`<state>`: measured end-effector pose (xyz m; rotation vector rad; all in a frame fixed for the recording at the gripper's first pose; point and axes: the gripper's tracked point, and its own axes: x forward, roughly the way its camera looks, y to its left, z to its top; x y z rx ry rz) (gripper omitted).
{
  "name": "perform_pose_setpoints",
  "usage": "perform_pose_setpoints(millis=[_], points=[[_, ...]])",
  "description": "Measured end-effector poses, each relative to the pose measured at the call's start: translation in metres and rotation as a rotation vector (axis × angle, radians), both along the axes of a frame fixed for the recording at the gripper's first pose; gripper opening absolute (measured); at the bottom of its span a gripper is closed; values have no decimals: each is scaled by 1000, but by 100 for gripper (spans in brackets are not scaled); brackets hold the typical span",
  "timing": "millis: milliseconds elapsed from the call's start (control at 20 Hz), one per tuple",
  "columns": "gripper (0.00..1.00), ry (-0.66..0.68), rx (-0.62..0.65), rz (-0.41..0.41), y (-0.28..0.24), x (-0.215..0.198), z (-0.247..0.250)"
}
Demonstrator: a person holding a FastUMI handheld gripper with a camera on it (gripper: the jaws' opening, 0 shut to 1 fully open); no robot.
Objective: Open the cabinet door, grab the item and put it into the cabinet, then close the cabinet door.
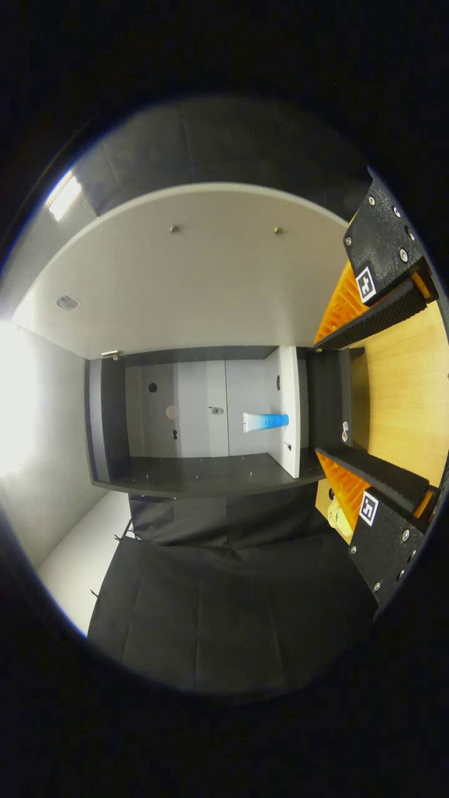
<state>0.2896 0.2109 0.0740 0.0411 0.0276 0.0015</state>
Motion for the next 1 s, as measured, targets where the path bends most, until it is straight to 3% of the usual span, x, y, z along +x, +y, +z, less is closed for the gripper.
perform_pose_setpoints(millis=[550,1000], points=[[93,-36,29,-250,-130,-73,13],[93,-55,57,-536,-251,-69,27]])
